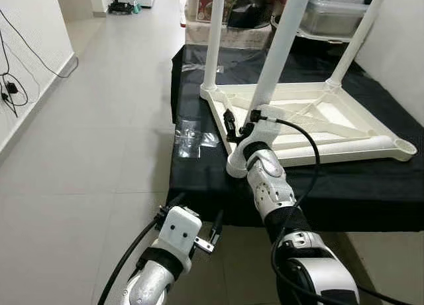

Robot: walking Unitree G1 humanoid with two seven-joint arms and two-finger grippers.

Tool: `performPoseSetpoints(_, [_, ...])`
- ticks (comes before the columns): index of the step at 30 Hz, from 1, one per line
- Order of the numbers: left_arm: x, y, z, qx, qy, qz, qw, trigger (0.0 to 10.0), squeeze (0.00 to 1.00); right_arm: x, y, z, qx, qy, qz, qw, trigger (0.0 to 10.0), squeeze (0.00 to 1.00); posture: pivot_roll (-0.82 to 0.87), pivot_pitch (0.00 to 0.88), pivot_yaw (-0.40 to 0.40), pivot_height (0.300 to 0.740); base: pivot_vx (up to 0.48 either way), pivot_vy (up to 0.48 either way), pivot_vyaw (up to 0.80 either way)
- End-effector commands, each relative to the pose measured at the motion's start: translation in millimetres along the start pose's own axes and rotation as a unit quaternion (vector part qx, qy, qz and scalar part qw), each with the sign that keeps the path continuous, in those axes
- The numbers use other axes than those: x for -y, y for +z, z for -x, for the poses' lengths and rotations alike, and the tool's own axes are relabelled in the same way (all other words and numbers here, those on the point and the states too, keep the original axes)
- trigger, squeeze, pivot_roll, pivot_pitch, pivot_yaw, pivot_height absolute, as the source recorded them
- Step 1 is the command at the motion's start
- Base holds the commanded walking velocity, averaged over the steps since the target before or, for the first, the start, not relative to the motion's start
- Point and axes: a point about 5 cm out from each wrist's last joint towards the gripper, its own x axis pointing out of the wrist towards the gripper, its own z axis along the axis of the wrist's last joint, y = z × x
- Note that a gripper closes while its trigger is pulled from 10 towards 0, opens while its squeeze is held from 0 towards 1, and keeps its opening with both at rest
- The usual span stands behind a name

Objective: Building children table

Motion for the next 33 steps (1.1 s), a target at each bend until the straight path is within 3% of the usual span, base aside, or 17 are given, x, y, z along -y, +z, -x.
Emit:
performPoseSetpoints(1, [1.5,-4,0.3,-0.009,-0.002,0.000,1.000,10.0,0.00,-13.0,1,-0.5,-0.030,0.137,-0.029,0.990,10.0,0.00,0.11,0.115,-0.105,0.740,0.000,0.000,0.00])
performPoseSetpoints(2, [1.9,-3,0.3,-0.009,-0.003,0.000,1.000,10.0,0.00,-16.5,1,3.8,-0.050,0.218,-0.045,0.974,10.0,0.00,0.11,0.116,-0.101,0.740,0.000,0.000,0.00])
performPoseSetpoints(3, [1.9,-3,0.3,-0.009,-0.003,0.000,1.000,10.0,0.00,-16.5,1,3.8,-0.050,0.218,-0.045,0.974,10.0,0.00,0.11,0.116,-0.101,0.740,0.000,0.000,0.00])
performPoseSetpoints(6, [2.4,-3,0.3,-0.009,-0.004,0.002,1.000,10.0,0.00,-30.3,-3,11.2,-0.089,0.354,-0.040,0.930,10.0,0.00,0.12,0.114,-0.105,0.740,0.000,0.000,0.00])
performPoseSetpoints(7, [2.4,-3,0.3,-0.009,-0.004,0.002,1.000,10.0,0.00,-30.3,-3,11.2,-0.089,0.354,-0.040,0.930,10.0,0.00,0.12,0.114,-0.105,0.740,0.000,0.000,0.00])
performPoseSetpoints(10, [2.3,-3,0.5,-0.009,-0.003,0.001,1.000,10.0,0.00,-49.7,-12,11.0,-0.127,0.444,-0.028,0.886,10.0,0.00,0.13,0.115,-0.111,0.740,0.000,0.000,0.00])
performPoseSetpoints(17, [1.4,-2,2.3,-0.009,0.000,-0.001,1.000,10.0,0.00,-68.5,-16,6.9,-0.150,0.496,-0.026,0.855,10.0,0.00,0.14,0.117,-0.117,0.740,0.000,0.000,0.00])
performPoseSetpoints(18, [1.2,-2,2.7,-0.010,0.000,-0.001,1.000,10.0,0.00,-70.8,-16,7.0,-0.153,0.506,-0.024,0.849,2.3,0.00,0.14,0.117,-0.118,0.740,0.000,0.000,0.00])
performPoseSetpoints(19, [1.3,-2,3.0,-0.010,0.001,-0.001,1.000,10.0,0.00,-73.0,-17,4.2,-0.152,0.492,-0.009,0.857,0.0,0.00,0.14,0.115,-0.122,0.740,0.000,0.000,0.00])
performPoseSetpoints(21, [1.9,-3,3.6,-0.011,0.002,-0.002,1.000,10.0,0.00,-73.3,-17,-1.6,-0.141,0.449,0.021,0.882,0.0,0.00,0.14,0.114,-0.122,0.740,0.000,0.000,0.00])
performPoseSetpoints(22, [1.9,-3,3.6,-0.011,0.002,-0.002,1.000,10.0,0.00,-73.3,-17,-1.6,-0.141,0.449,0.021,0.882,0.0,0.00,0.14,0.114,-0.122,0.740,0.000,0.000,0.00])
performPoseSetpoints(26, [2.3,-3,3.7,-0.012,0.002,-0.001,1.000,10.0,0.00,-54.5,-16,-14.6,-0.128,0.278,0.055,0.950,0.0,0.00,0.14,0.112,-0.120,0.740,0.000,0.000,0.00])
performPoseSetpoints(28, [2.2,-3,3.7,-0.012,0.002,-0.001,1.000,10.0,0.00,-51.1,-16,-15.8,-0.125,0.256,0.057,0.957,0.0,0.00,0.14,0.112,-0.120,0.740,0.000,0.000,0.00])
performPoseSetpoints(29, [2.6,-3,3.5,-0.012,0.002,0.000,1.000,10.0,0.00,-33.2,-14,-18.4,-0.114,0.139,0.058,0.982,0.0,0.00,0.13,0.109,-0.113,0.740,0.000,0.000,0.00])
performPoseSetpoints(31, [2.6,-3,3.5,-0.012,0.002,0.000,1.000,10.0,0.00,-33.2,-14,-18.4,-0.114,0.139,0.058,0.982,0.0,0.00,0.13,0.109,-0.113,0.740,0.000,0.000,0.00])
performPoseSetpoints(32, [2.8,-4,3.3,-0.012,0.001,0.001,1.000,10.0,0.00,-9.1,-13,-15.8,-0.100,-0.015,0.050,0.994,0.0,0.00,0.12,0.105,-0.105,0.740,0.000,0.000,0.00])
performPoseSetpoints(33, [2.8,-4,3.3,-0.012,0.001,0.001,1.000,10.0,0.00,-9.1,-13,-15.8,-0.100,-0.015,0.050,0.994,0.0,0.00,0.12,0.105,-0.105,0.740,0.000,0.000,0.00])
